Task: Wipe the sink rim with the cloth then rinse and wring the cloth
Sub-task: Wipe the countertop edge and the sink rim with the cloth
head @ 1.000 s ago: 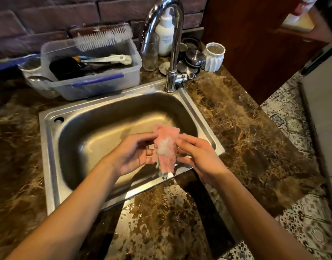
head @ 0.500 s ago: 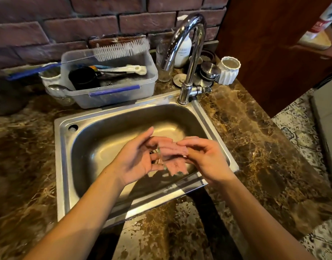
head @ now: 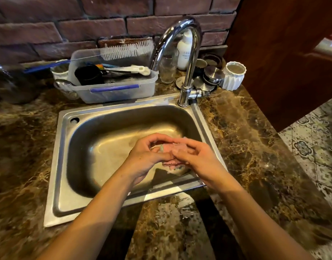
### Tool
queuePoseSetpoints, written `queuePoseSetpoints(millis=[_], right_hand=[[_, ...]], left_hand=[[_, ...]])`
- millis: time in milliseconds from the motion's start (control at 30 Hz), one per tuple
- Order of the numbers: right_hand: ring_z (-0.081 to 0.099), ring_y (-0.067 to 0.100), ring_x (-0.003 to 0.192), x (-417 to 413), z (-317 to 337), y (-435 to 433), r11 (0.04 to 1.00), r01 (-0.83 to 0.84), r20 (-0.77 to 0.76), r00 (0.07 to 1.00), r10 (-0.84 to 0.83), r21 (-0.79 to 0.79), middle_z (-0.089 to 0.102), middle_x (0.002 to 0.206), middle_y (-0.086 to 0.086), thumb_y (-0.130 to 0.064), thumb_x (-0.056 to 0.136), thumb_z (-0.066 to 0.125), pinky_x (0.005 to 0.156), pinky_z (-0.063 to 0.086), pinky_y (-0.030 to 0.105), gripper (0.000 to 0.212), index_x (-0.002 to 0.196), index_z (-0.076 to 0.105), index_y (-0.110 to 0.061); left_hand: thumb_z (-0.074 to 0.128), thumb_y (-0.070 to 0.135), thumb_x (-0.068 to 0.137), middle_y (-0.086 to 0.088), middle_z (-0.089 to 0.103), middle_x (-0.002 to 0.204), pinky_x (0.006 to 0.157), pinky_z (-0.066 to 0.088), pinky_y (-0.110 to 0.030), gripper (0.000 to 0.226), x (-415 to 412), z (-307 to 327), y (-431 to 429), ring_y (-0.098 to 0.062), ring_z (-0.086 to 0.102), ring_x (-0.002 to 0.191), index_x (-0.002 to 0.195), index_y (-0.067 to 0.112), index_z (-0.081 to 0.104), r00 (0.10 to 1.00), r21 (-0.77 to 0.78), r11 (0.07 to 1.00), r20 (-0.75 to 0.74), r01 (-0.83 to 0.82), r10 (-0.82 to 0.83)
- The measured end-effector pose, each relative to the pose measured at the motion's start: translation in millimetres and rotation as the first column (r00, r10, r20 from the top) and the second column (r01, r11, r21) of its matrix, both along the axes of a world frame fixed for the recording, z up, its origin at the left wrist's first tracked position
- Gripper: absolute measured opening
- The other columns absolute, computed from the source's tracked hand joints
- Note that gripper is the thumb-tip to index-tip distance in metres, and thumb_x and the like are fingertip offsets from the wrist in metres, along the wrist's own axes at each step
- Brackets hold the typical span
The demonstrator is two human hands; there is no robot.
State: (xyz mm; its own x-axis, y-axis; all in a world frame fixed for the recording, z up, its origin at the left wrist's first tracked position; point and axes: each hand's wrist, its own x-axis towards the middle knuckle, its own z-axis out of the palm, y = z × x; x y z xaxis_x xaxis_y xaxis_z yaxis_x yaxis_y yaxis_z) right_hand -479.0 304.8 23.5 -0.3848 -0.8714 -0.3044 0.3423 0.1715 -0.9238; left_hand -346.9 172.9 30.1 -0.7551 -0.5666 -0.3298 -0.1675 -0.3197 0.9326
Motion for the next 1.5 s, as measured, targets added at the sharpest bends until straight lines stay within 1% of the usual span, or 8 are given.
queuePoseSetpoints(millis=[367,433,500,767,933,1100,1333,1500], right_hand=[[0.071,0.036,0.105,-22,-4,33,0.996,-0.003,0.096,0.995,-0.005,0.088,0.075,0.110,0.021,-0.001,0.087,0.070,0.099,0.053,0.048,0.037,0.124,0.064,-0.003],[0.075,0.028,0.095,-22,-2,36,0.994,-0.020,0.100,0.995,0.008,0.111,0.077,0.103,0.017,0.001,0.088,0.068,0.087,0.059,0.038,0.038,0.126,0.064,-0.003],[0.074,0.015,0.073,-21,3,42,0.990,0.014,0.019,1.000,-0.017,0.142,0.078,0.090,0.012,0.004,0.091,0.066,0.066,0.059,0.023,0.032,0.121,0.066,-0.005],[0.068,0.000,0.103,-10,-14,90,0.884,0.419,-0.615,0.758,-0.216,0.206,0.072,0.109,-0.012,-0.021,0.090,0.073,0.098,0.054,0.029,0.031,0.120,0.068,-0.024],[0.065,0.007,0.095,34,-23,93,0.814,0.533,-0.741,0.638,-0.207,0.231,0.069,0.103,-0.007,-0.017,0.092,0.071,0.083,0.037,-0.004,0.035,0.126,0.066,-0.016],[0.061,0.006,0.099,94,-24,66,0.763,0.556,-0.656,0.716,-0.239,0.329,0.069,0.113,-0.006,-0.019,0.095,0.067,0.089,0.042,0.013,0.040,0.134,0.060,-0.022],[0.064,0.003,0.101,188,-35,1,0.802,0.469,-0.659,0.741,-0.130,0.370,0.067,0.118,-0.008,-0.016,0.098,0.059,0.078,0.043,-0.003,0.043,0.139,0.052,-0.026],[0.067,0.016,0.096,220,-20,-44,0.837,0.318,-0.574,0.819,-0.005,0.446,0.072,0.104,-0.001,-0.012,0.095,0.057,0.093,0.054,0.031,0.028,0.118,0.063,-0.027]], left_hand=[[0.079,-0.016,0.067,-0.009,0.072,0.113,0.079,0.061,-0.039,0.051,-19,-11,44,-0.025,0.070,0.104,0.105,0.017,0.076,0.992,0.021,0.993,0.038,-0.120,0.119],[0.081,-0.014,0.066,-0.005,0.073,0.112,0.082,0.061,-0.040,0.052,-19,-12,45,-0.022,0.070,0.105,0.105,0.019,0.076,0.991,-0.031,0.993,0.064,-0.115,0.117],[0.082,-0.010,0.068,-0.002,0.074,0.111,0.086,0.060,-0.036,0.049,-16,-12,44,-0.018,0.071,0.104,0.106,0.019,0.075,0.988,-0.078,0.991,0.094,-0.112,0.119],[0.068,0.003,0.090,-0.007,0.072,0.106,0.079,0.054,-0.033,0.023,33,-24,28,-0.024,0.066,0.098,0.107,0.018,0.071,0.943,-0.140,0.986,0.306,-0.094,0.133],[0.065,0.009,0.094,-0.004,0.069,0.109,0.081,0.056,-0.036,0.019,62,-32,19,-0.027,0.069,0.096,0.106,0.023,0.071,0.928,-0.198,0.977,0.345,-0.074,0.141],[0.065,0.013,0.095,-0.005,0.071,0.108,0.078,0.055,-0.035,0.019,86,-39,0,-0.024,0.071,0.092,0.108,0.024,0.071,0.928,-0.207,0.974,0.340,-0.086,0.155],[0.065,0.011,0.095,-0.012,0.073,0.101,0.074,0.053,-0.035,0.015,118,-42,-31,-0.020,0.069,0.081,0.103,0.022,0.071,0.923,-0.182,0.976,0.342,-0.118,0.176],[0.068,0.013,0.092,-0.013,0.074,0.098,0.072,0.051,-0.040,0.016,145,-51,-52,-0.019,0.069,0.077,0.098,0.026,0.073,0.919,-0.219,0.969,0.348,-0.114,0.186]])
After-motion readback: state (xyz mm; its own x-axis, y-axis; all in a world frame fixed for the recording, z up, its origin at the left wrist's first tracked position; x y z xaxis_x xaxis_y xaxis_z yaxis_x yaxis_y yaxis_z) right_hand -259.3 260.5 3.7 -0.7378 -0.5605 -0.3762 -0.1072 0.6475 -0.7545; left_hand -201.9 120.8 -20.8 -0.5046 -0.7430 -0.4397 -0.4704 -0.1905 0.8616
